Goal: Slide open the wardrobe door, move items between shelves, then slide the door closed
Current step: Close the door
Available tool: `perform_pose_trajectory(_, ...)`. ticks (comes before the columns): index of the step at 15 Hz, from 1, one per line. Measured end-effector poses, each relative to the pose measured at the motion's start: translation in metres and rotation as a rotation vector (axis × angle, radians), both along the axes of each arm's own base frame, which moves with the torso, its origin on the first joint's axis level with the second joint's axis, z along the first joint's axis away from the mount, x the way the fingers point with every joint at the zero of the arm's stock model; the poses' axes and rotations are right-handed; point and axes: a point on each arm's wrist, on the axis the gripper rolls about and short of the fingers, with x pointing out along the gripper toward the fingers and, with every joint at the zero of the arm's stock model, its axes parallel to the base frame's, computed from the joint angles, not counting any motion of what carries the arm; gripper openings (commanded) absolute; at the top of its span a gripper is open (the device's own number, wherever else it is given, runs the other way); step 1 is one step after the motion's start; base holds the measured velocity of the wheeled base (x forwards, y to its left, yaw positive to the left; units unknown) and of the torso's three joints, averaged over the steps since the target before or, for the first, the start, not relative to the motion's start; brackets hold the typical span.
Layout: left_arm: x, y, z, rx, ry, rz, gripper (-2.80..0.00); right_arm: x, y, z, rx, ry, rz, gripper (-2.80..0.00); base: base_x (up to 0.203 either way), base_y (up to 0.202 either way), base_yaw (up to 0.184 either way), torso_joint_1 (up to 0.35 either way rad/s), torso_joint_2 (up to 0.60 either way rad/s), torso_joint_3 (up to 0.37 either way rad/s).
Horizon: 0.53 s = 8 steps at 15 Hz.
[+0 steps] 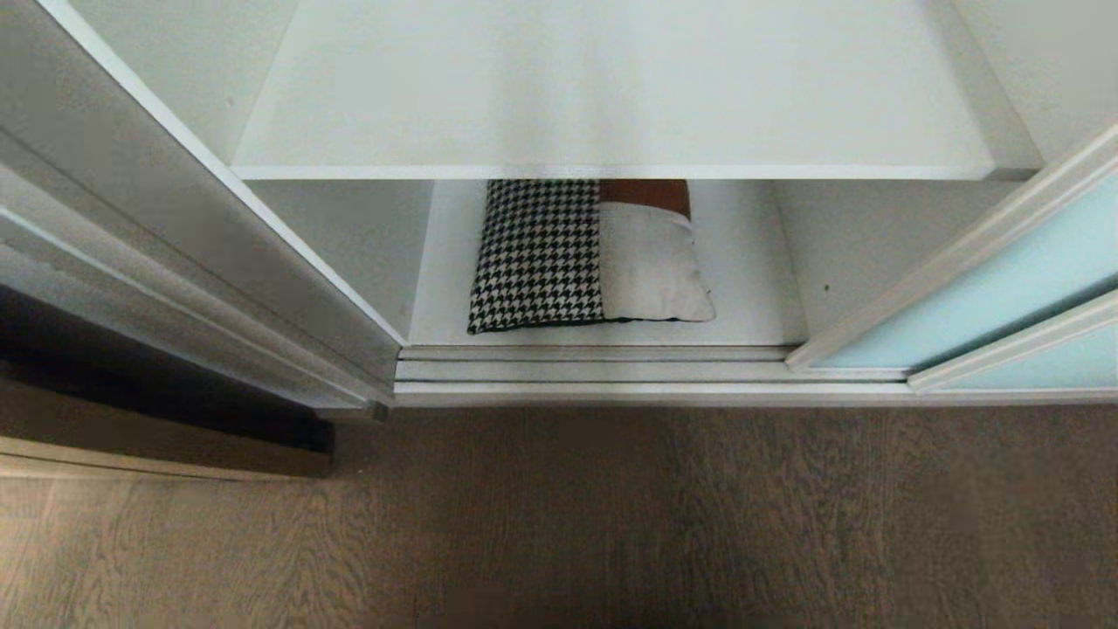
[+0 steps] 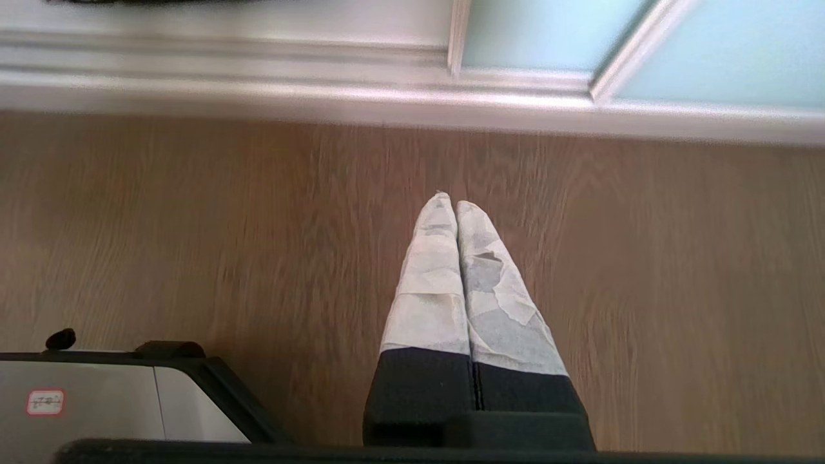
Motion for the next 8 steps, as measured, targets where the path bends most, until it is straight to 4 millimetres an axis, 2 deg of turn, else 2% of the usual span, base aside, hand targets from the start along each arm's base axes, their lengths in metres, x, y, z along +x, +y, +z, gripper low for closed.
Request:
perform_pose_trajectory(2,0.0000,0.0000,-0.0001,0.000,0.001,0.000,-2.80,0.0000,0.0000,0.0000,0.000,0.000,0.000,-2.80,-0.121,0.000,-0.001,-0.001,0.00,0.003)
perform_pose_trajectory(8,0.0000,0.0000,0.0000,0.000,0.000,0.000,-2.80,0.0000,0.0000,0.0000,-0.001,0.000,0.000,-2.80,0.000,0.000,0.000,0.000,0.00,0.000)
